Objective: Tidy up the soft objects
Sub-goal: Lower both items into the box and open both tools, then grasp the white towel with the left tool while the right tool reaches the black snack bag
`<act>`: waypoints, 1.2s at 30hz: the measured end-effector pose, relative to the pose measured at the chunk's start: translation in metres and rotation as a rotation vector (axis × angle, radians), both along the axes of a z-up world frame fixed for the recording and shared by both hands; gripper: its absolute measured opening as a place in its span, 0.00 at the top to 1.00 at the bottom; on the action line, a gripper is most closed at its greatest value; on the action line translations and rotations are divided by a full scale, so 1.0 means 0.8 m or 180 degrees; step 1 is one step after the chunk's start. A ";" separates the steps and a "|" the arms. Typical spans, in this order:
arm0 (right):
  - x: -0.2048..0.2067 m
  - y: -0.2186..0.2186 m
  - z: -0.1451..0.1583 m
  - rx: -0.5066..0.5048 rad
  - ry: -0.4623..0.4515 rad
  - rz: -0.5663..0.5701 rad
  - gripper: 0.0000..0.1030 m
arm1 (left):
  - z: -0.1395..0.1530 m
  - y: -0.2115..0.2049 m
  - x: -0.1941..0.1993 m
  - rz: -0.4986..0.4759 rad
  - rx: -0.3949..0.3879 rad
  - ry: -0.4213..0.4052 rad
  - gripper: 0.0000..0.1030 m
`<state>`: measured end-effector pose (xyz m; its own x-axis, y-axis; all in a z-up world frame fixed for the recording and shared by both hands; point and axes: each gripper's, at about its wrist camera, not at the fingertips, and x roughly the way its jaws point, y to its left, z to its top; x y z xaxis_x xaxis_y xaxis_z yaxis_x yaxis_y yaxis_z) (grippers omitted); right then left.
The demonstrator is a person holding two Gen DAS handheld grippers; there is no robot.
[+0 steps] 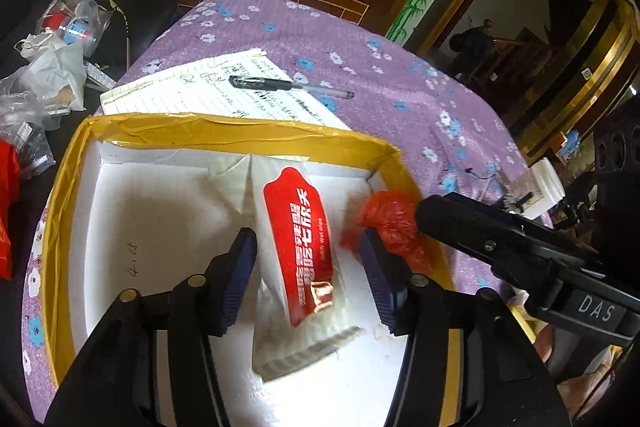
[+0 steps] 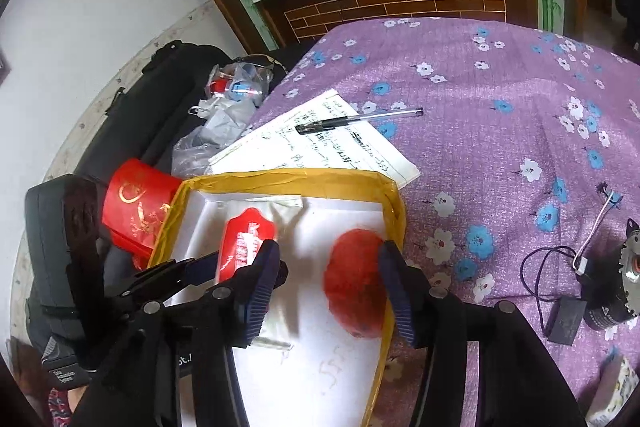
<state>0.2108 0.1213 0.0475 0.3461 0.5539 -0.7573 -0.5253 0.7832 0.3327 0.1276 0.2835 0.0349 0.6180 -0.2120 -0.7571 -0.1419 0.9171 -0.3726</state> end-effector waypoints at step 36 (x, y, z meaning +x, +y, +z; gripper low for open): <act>-0.205 -0.380 0.024 0.0859 -0.0425 -0.0918 0.37 | 0.014 -0.275 -0.212 -0.1403 -0.0054 -0.0460 0.25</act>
